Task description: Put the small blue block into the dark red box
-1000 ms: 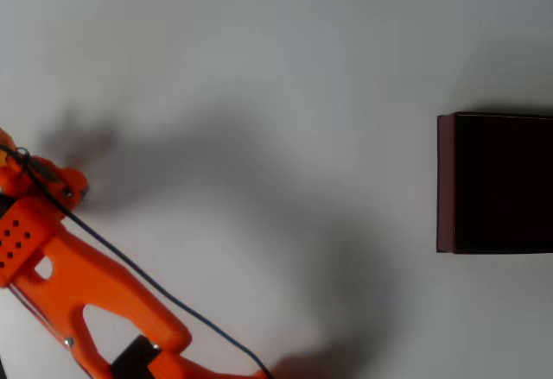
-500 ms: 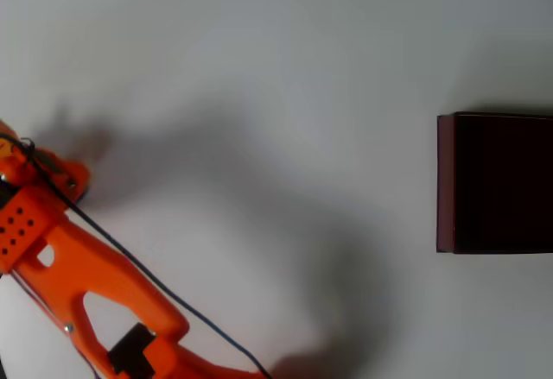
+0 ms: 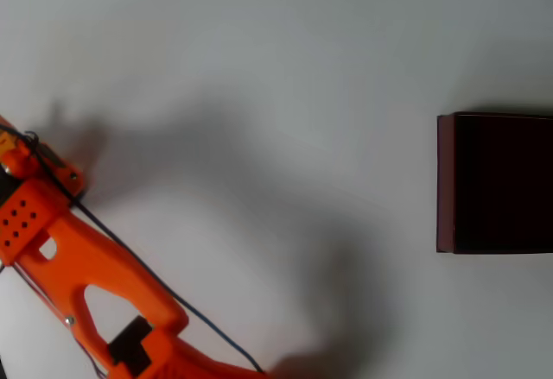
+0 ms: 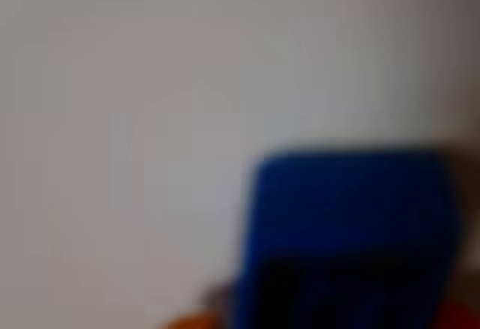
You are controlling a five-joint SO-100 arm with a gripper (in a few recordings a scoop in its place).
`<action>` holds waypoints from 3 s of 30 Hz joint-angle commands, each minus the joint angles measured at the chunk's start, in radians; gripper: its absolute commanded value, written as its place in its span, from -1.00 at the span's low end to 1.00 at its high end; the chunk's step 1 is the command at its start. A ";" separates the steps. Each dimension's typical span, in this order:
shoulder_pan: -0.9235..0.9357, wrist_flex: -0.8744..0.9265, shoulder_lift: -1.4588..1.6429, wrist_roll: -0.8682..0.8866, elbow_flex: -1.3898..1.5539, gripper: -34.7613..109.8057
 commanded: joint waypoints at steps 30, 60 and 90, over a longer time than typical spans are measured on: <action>0.626 -0.017 1.374 -0.595 1.086 -0.52; 1.557 -0.617 0.770 -1.227 0.969 -0.27; 0.393 -0.186 2.545 -1.578 1.997 -0.52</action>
